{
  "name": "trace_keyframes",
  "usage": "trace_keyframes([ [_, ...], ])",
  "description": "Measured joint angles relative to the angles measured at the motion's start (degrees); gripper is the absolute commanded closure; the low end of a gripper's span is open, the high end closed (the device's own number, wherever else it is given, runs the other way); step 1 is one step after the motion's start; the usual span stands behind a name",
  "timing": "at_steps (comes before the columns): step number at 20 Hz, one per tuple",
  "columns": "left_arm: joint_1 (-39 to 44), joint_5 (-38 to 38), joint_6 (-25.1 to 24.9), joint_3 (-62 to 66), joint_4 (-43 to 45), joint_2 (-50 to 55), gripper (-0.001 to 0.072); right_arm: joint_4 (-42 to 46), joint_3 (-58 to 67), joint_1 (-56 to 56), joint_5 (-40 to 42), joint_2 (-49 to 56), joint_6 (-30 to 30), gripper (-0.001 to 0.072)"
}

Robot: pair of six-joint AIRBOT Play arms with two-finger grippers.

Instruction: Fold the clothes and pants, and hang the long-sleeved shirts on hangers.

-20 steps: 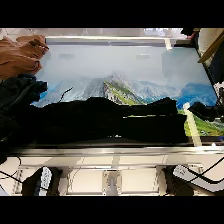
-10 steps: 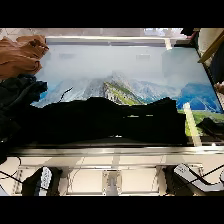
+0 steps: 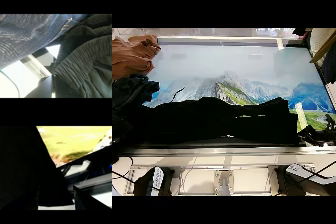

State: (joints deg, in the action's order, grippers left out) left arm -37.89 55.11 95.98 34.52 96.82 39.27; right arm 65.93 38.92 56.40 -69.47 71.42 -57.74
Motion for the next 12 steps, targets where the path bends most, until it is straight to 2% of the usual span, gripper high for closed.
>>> trace_keyframes([
  [4, 0.0, 0.0, 0.0, 0.0, 0.0, 0.0, 0.0683, -1.2, -0.1, 0.0, -0.1, 2.8, 0.9, 0.0271],
  [6, 0.0, 0.0, 0.0, 0.0, 0.0, 0.0, 0.0683, -1.5, -0.1, 0.0, -0.1, 3.9, 1.4, 0.0308],
  [8, 0.0, 0.0, 0.0, 0.0, 0.0, 0.0, 0.0683, -2.2, -0.1, 0.0, -0.4, 4.7, 2.2, 0.0309],
  [9, 0.0, 0.0, 0.0, 0.0, 0.0, 0.0, 0.0683, -2.7, -0.1, 0.0, -0.8, 5.0, 2.6, 0.0333],
  [10, 0.0, 0.0, 0.0, 0.0, 0.0, 0.0, 0.0683, -2.8, -0.2, 0.0, -1.0, 5.2, 2.8, 0.0395],
  [12, 0.0, 0.0, 0.0, 0.0, 0.0, 0.0, 0.0683, -2.7, -0.2, 0.0, -1.6, 5.6, 3.1, 0.0407],
])
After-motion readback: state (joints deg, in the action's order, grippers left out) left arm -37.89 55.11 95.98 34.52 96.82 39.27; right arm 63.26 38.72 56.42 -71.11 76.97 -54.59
